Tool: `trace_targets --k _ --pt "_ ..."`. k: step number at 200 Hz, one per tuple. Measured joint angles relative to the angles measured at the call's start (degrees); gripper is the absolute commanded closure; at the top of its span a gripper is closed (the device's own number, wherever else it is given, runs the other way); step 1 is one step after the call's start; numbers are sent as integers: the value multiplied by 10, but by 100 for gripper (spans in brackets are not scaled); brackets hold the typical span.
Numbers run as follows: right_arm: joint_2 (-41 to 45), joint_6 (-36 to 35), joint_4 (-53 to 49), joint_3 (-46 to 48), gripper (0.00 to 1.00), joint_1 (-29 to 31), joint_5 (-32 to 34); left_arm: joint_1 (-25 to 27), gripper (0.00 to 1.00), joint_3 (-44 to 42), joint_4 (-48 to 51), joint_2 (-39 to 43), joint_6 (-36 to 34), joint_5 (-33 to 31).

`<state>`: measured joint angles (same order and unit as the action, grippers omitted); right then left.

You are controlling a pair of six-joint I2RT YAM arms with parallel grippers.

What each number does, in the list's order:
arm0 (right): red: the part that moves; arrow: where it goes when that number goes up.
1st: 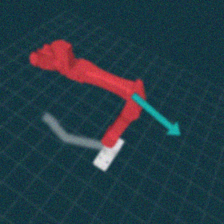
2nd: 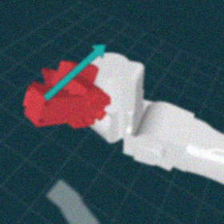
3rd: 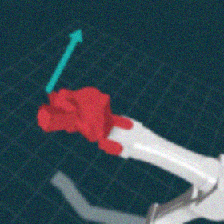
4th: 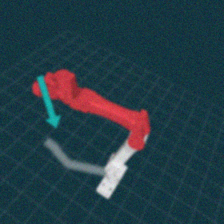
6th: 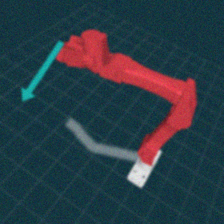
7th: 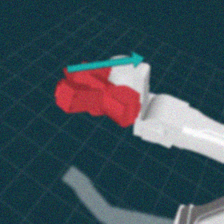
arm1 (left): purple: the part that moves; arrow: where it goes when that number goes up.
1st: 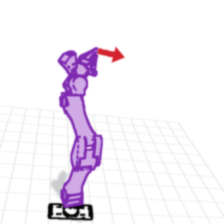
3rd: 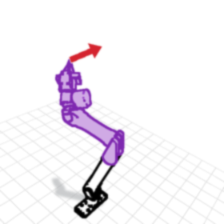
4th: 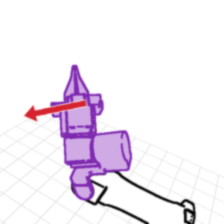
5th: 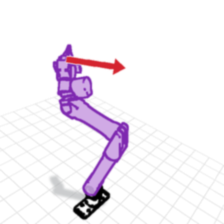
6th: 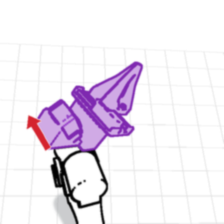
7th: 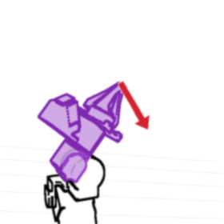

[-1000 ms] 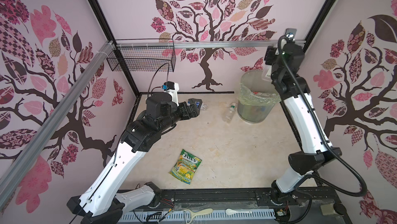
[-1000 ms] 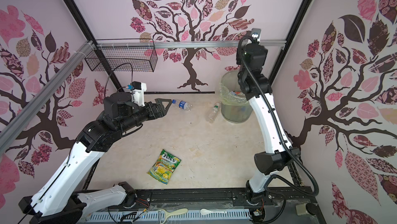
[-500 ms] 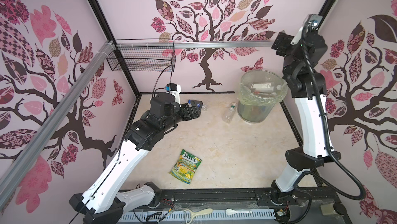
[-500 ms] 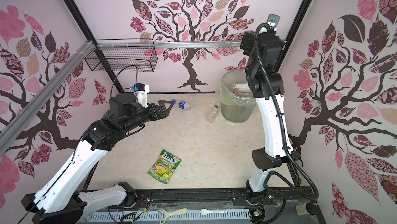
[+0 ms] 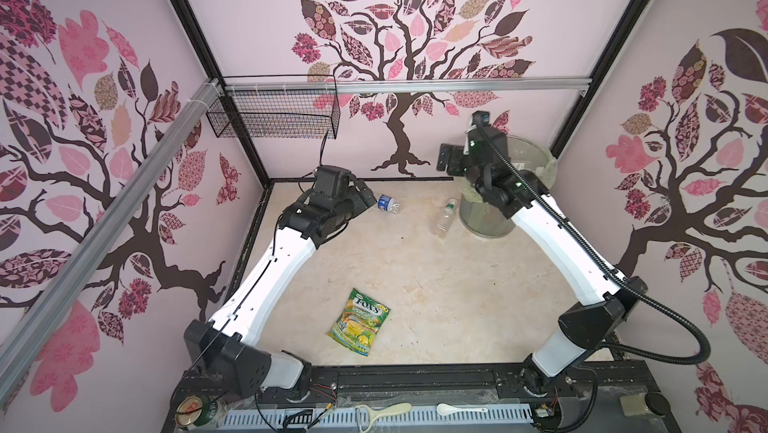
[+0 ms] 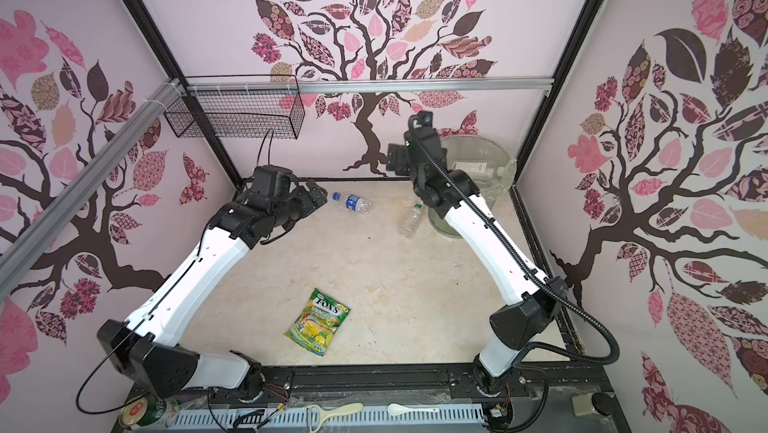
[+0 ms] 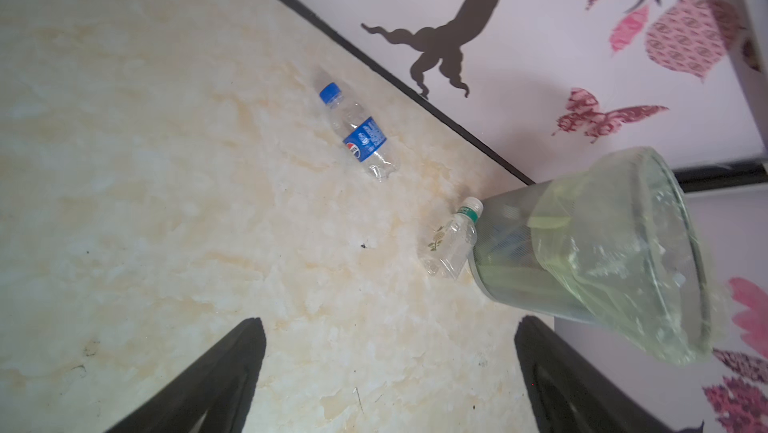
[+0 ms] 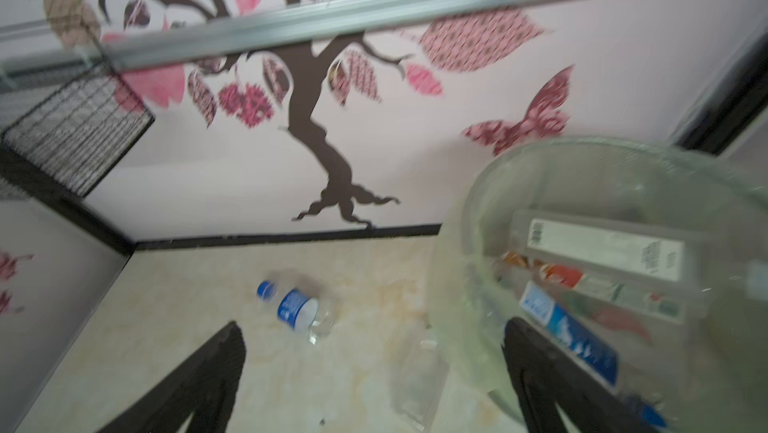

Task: Throw the plastic bottles in the bin
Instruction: 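Lower the right gripper back while the left moves to the Pepsi bottle, then grasp the blue Pepsi bottle with the left gripper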

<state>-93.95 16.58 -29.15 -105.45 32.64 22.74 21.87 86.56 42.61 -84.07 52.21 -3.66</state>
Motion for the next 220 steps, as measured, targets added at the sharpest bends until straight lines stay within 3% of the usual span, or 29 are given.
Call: trace_targets --k 35,85,120,164,220 --pt "29 43 -12 96 0 22 -64 -64 2 71 2 -183 87 51" --pt "47 35 -26 121 1 21 -98 -69 2 387 46 -461 129 87" --pt "47 24 -41 120 0 21 -106 -67 2 479 40 -555 158 105" --pt "47 7 -60 120 1 20 -101 -68 2 491 28 -637 190 111" --pt "44 -15 -73 112 0 11 -93 -68 3 556 -1 -686 194 115"
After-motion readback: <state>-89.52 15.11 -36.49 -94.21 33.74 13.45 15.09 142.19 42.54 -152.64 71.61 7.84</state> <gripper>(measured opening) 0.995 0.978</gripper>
